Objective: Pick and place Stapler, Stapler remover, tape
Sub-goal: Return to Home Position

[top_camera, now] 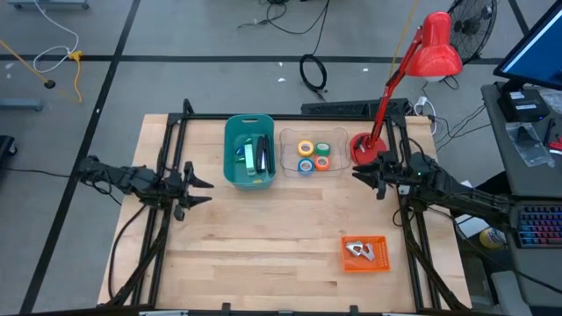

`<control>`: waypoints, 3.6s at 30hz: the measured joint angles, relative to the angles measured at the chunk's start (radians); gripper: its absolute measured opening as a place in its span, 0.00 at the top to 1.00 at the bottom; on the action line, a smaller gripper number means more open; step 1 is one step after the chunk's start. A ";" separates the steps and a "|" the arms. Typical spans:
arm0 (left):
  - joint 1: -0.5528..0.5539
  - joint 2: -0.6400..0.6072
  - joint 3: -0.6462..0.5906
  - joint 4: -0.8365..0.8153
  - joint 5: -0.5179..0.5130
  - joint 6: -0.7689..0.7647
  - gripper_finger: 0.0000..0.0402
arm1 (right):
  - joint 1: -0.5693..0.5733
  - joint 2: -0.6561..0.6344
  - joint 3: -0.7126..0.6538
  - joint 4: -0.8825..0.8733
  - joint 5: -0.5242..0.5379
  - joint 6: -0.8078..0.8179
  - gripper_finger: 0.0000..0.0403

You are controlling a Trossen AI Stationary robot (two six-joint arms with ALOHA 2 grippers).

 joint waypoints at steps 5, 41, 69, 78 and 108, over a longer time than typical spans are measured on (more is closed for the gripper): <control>0.000 0.000 0.000 -0.010 0.002 0.002 0.53 | 0.000 -0.019 -0.041 0.001 0.066 0.007 0.71; 0.001 0.001 0.001 -0.017 0.061 0.039 0.53 | 0.000 -0.018 -0.126 0.283 0.204 -0.020 0.71; 0.001 0.001 0.001 -0.017 0.061 0.040 0.53 | 0.000 -0.019 -0.124 0.193 0.202 -0.117 0.71; 0.000 0.001 0.001 -0.017 0.061 0.040 0.53 | 0.000 -0.019 -0.157 0.190 0.204 -0.180 0.71; 0.000 0.001 0.001 -0.017 0.060 0.041 0.53 | 0.000 -0.019 -0.164 0.191 0.204 -0.178 0.71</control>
